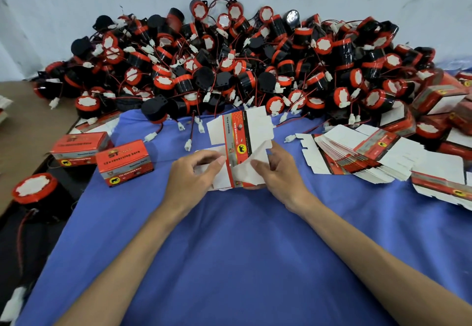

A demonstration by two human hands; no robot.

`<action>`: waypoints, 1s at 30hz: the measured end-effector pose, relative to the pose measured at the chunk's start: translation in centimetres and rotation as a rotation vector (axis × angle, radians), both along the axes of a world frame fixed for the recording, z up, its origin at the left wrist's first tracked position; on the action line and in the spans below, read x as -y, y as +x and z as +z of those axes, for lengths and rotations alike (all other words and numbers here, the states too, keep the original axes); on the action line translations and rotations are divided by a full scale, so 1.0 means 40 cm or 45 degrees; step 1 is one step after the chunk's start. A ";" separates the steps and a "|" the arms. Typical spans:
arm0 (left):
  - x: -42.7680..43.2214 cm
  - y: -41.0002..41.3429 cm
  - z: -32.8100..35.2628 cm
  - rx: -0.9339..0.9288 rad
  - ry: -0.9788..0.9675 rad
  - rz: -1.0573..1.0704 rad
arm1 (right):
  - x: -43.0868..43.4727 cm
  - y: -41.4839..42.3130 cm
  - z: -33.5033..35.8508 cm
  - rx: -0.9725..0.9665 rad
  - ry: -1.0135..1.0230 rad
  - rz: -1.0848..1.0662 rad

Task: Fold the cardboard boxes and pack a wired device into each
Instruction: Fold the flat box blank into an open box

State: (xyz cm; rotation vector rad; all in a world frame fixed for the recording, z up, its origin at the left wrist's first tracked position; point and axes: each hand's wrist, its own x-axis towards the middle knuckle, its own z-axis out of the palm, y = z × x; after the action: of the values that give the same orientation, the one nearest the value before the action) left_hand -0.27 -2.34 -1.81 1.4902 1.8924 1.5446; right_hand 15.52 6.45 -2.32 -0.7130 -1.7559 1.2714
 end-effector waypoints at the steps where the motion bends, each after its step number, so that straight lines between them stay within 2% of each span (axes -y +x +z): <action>1: -0.002 0.000 0.003 -0.008 -0.014 -0.010 | 0.002 -0.002 -0.001 0.041 0.053 -0.019; 5: 0.003 0.018 0.011 0.186 0.001 -0.089 | 0.003 -0.005 -0.011 0.109 0.101 -0.092; 8: 0.009 0.032 0.010 0.245 0.104 -0.097 | 0.004 -0.012 -0.008 0.070 -0.061 -0.136; 11: 0.012 0.042 0.003 0.176 0.175 -0.097 | -0.002 0.003 0.005 0.062 -0.307 -0.039; 13: 0.012 0.042 -0.004 0.015 0.282 0.054 | -0.006 0.010 0.003 0.237 -0.323 0.040; 14: 0.011 0.038 -0.007 -0.105 0.365 0.177 | -0.010 0.007 0.002 0.228 -0.343 0.019; 15: 0.010 0.032 -0.010 -0.191 0.444 0.292 | -0.014 0.004 0.004 0.087 -0.401 -0.026; 18: 0.006 0.020 -0.012 -0.215 0.542 0.374 | -0.051 0.016 0.028 -0.915 -0.764 0.004; 19: 0.005 0.022 -0.013 -0.206 0.521 0.349 | -0.067 0.028 0.025 -1.049 -0.819 0.030; 20: 0.005 0.025 -0.016 -0.194 0.489 0.322 | -0.075 0.038 0.022 -0.947 -0.799 0.011; 21: 0.005 0.027 -0.019 -0.185 0.462 0.299 | -0.077 0.045 0.019 -0.650 -0.661 -0.063; 23: 0.003 0.028 -0.020 -0.174 0.429 0.276 | -0.085 0.055 0.004 0.076 -0.089 -0.363; 25: 0.003 0.028 -0.019 -0.175 0.396 0.247 | -0.110 0.073 -0.003 0.541 0.461 -0.722; 26: 0.003 0.028 -0.018 -0.183 0.371 0.235 | -0.128 0.087 -0.006 0.739 0.589 -0.865; 27: 0.002 0.028 -0.017 -0.188 0.343 0.226 | -0.148 0.106 -0.010 0.948 0.613 -0.981; 30: 0.001 0.030 -0.015 -0.190 0.269 0.219 | -0.183 0.163 -0.014 1.463 0.354 -1.106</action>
State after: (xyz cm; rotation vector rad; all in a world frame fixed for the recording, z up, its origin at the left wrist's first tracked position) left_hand 0.95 -2.38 -2.40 1.6066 2.0417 1.8045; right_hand 22.05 13.76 -2.87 -1.9812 -1.9494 -0.0747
